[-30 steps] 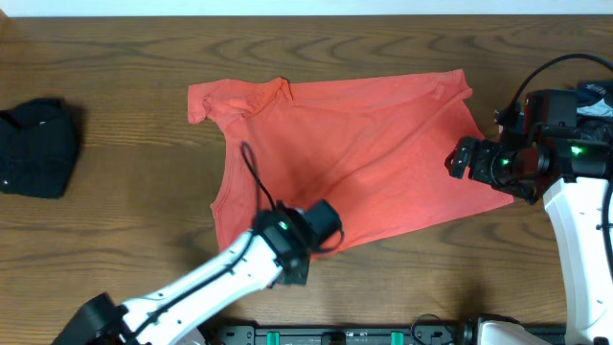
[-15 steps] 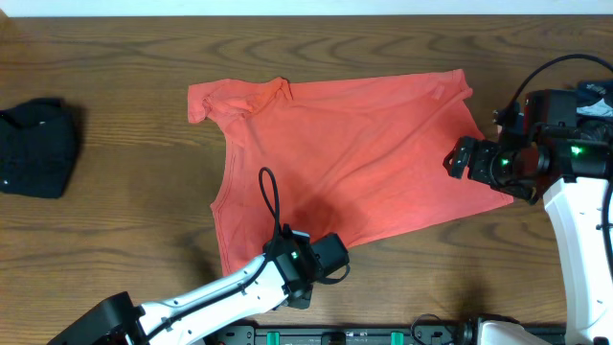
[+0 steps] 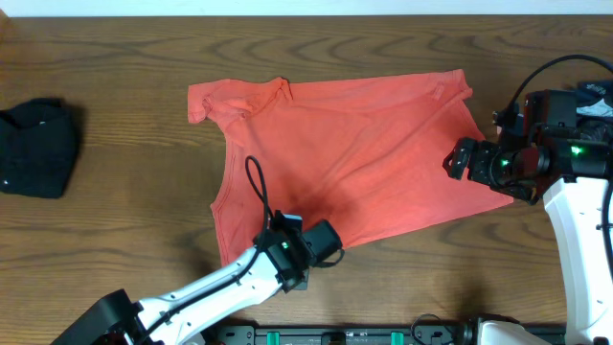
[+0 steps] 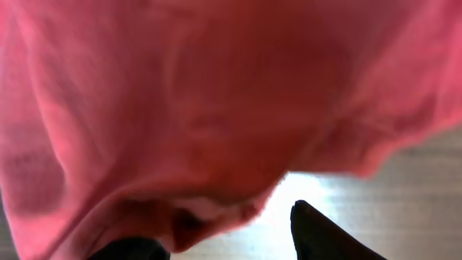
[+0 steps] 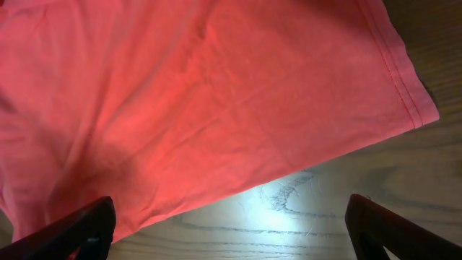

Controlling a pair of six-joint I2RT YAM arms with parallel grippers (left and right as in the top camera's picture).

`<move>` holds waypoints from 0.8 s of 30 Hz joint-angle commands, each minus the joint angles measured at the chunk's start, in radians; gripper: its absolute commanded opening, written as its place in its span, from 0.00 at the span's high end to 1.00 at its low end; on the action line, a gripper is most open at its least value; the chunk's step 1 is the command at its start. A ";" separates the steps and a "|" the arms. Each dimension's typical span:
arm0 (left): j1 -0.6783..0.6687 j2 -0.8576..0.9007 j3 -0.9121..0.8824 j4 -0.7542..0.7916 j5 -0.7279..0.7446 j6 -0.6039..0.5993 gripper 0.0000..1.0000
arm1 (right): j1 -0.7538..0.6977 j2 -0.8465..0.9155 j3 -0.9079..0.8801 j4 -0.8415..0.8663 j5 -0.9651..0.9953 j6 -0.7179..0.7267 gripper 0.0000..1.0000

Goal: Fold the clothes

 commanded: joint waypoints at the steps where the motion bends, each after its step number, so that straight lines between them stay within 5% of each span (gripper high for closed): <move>1: 0.030 -0.006 -0.030 0.011 -0.023 -0.013 0.47 | 0.002 -0.017 -0.003 -0.003 -0.011 -0.015 0.01; 6: 0.034 -0.006 -0.030 0.010 -0.016 -0.020 0.62 | 0.002 -0.017 -0.003 -0.003 -0.011 -0.015 0.01; 16: 0.034 0.018 -0.040 0.018 0.015 -0.073 0.71 | 0.002 -0.017 -0.003 -0.003 -0.011 -0.014 0.01; 21: 0.034 0.064 -0.040 0.024 0.062 -0.081 0.94 | 0.002 -0.017 -0.003 -0.003 -0.011 -0.014 0.01; 24: 0.034 0.059 -0.039 0.017 0.072 -0.080 0.94 | 0.002 -0.017 -0.003 -0.003 -0.012 -0.014 0.01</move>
